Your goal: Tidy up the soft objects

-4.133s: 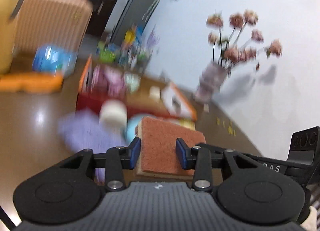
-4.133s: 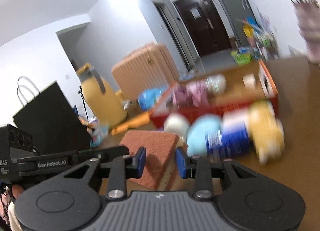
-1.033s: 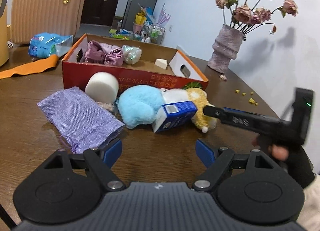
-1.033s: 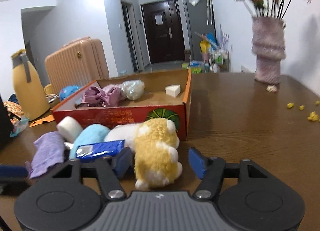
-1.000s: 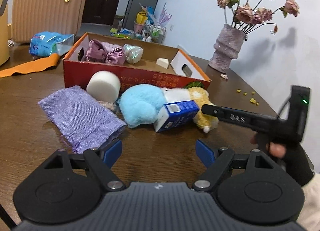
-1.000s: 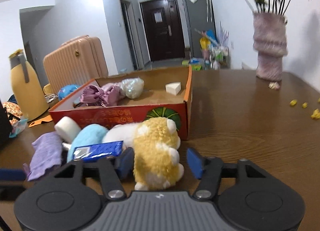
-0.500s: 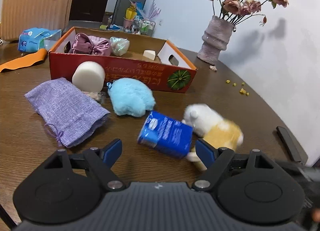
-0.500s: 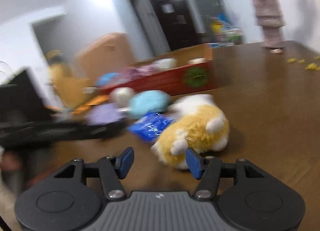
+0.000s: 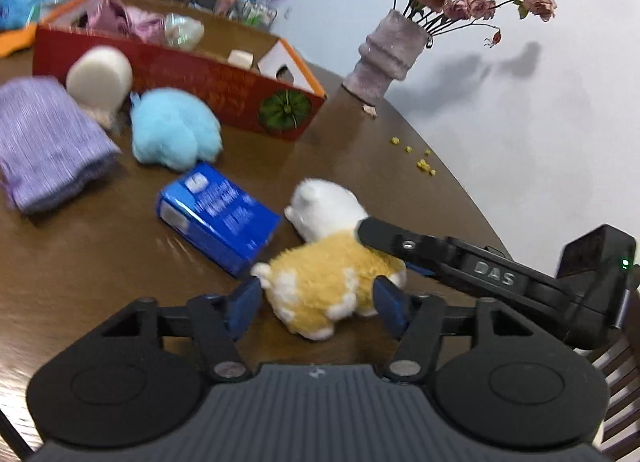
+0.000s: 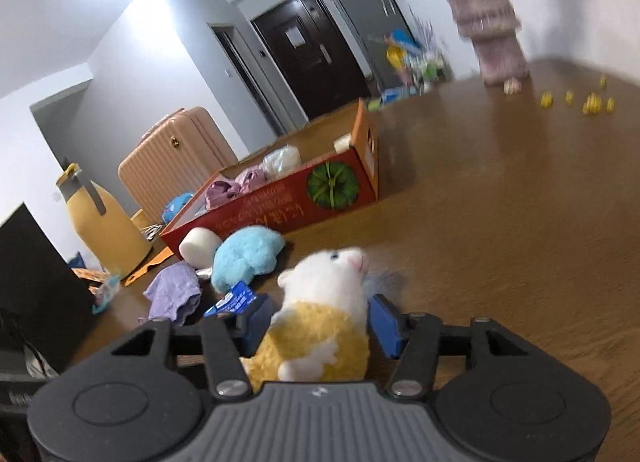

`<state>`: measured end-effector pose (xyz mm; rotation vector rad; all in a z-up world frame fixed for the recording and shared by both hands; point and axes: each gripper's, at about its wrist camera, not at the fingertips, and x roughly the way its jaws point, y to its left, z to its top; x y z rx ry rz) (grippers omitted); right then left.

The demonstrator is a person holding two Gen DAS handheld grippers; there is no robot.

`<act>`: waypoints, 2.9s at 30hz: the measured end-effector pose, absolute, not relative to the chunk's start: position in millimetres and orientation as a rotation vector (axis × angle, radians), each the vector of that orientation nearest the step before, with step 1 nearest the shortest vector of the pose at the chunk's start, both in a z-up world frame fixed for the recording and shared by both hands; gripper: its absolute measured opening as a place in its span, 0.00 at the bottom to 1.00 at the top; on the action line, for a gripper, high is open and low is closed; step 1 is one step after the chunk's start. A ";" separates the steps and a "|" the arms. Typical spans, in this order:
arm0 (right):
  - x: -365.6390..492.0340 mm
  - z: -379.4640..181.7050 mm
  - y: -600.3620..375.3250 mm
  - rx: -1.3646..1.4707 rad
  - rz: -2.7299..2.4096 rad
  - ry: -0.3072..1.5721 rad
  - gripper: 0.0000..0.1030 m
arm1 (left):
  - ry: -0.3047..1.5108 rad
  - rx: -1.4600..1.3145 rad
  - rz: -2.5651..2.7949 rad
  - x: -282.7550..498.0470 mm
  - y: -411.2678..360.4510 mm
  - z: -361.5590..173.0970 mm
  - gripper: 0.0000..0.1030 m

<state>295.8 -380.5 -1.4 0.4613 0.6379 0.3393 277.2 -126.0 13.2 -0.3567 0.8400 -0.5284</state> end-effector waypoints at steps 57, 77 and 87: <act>540.4 43.6 -328.2 0.232 0.263 0.708 0.46 | 0.827 -0.368 -0.506 528.9 -113.7 20.0 0.50; 406.8 145.8 -351.6 0.180 0.310 0.453 0.68 | 0.487 -0.118 -0.321 357.2 -47.9 137.9 0.67; 299.9 143.9 -340.5 0.126 0.302 0.349 0.79 | 0.405 -0.081 -0.269 250.1 -22.4 133.2 0.73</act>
